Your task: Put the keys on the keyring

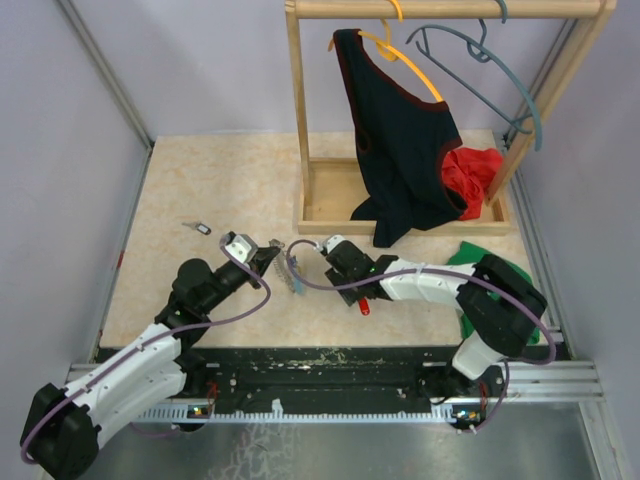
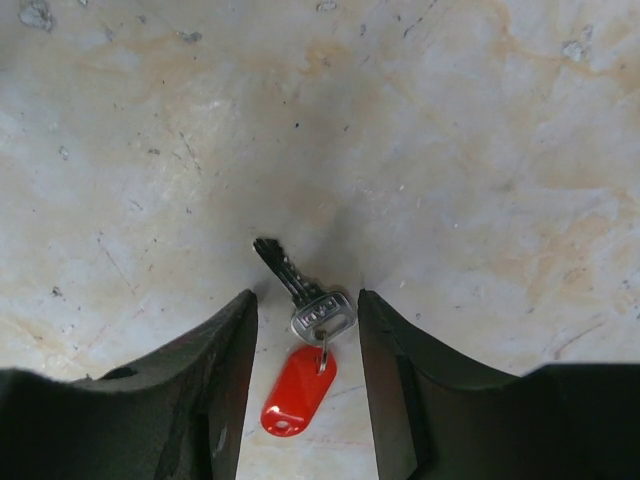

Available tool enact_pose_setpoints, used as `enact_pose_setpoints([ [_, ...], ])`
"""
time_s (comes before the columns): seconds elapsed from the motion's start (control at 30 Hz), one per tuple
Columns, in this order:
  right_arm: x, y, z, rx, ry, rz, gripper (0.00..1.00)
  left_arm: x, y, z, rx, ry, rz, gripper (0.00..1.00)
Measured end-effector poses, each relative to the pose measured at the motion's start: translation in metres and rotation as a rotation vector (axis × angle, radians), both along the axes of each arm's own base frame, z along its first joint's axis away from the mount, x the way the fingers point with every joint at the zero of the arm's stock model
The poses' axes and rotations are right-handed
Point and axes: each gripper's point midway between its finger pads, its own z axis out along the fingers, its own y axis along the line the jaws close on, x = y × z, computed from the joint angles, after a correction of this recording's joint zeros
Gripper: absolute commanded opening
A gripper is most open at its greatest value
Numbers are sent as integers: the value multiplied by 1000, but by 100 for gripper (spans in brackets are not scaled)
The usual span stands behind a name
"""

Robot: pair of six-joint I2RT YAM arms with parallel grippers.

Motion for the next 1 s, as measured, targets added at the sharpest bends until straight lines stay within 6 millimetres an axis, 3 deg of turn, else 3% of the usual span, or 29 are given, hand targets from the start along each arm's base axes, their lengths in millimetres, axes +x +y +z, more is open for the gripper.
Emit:
enact_pose_setpoints([
  [0.17, 10, -6, -2, -7, 17, -35, 45, 0, 1, -1, 1, 1, 3, 1],
  [0.4, 27, -45, -2, -13, 35, -262, 45, 0, 1, -1, 1, 2, 4, 1],
  [0.67, 6, -79, 1, -25, 54, -400, 45, 0, 1, -1, 1, 2, 3, 1],
  [0.87, 2, -71, 34, 105, 17, -384, 46, 0, 1, -1, 1, 2, 3, 1],
  [1.0, -7, -66, 39, 151, 50, -367, 46, 0, 1, -1, 1, 2, 3, 1],
])
